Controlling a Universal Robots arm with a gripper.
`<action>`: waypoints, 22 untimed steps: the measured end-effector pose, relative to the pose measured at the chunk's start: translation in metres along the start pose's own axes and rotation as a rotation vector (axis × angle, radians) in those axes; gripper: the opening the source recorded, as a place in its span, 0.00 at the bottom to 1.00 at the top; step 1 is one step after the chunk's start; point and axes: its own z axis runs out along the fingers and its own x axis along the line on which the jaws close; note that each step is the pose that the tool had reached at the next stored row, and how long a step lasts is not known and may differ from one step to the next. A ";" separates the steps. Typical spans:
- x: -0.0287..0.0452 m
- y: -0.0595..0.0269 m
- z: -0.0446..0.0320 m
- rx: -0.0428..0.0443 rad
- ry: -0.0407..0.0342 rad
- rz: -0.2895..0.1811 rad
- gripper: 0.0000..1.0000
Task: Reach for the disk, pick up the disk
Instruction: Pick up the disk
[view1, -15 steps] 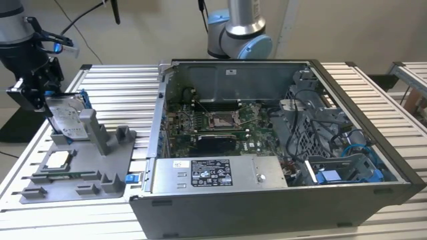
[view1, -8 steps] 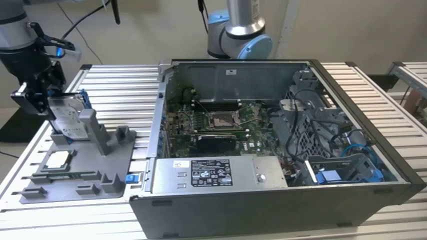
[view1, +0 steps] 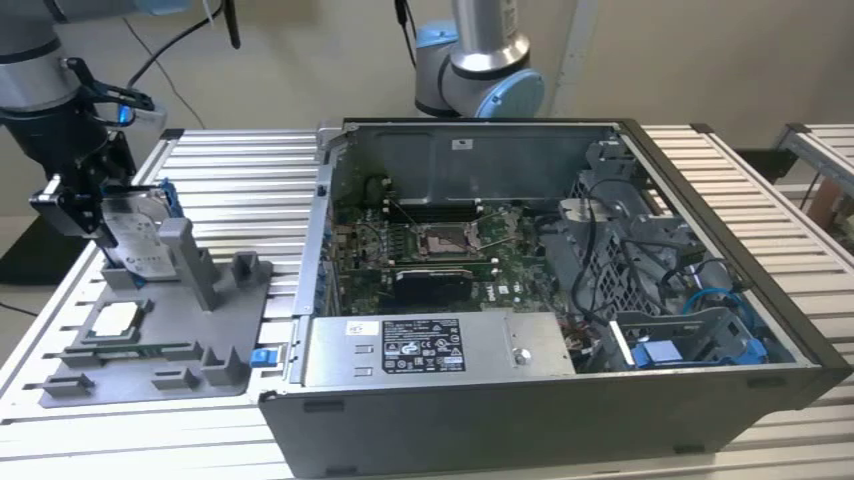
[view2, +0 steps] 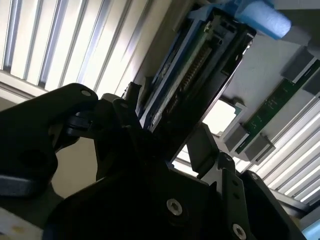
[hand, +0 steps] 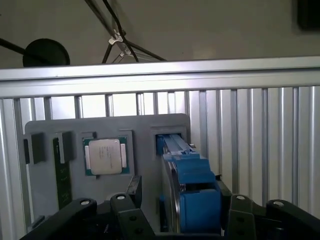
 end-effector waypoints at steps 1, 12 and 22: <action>0.0000 0.0000 0.0008 0.0000 -0.0001 0.000 1.00; 0.0000 0.0000 0.0022 -0.0006 -0.0066 0.000 0.00; 0.0000 0.0000 0.0026 -0.0007 -0.0146 0.000 0.00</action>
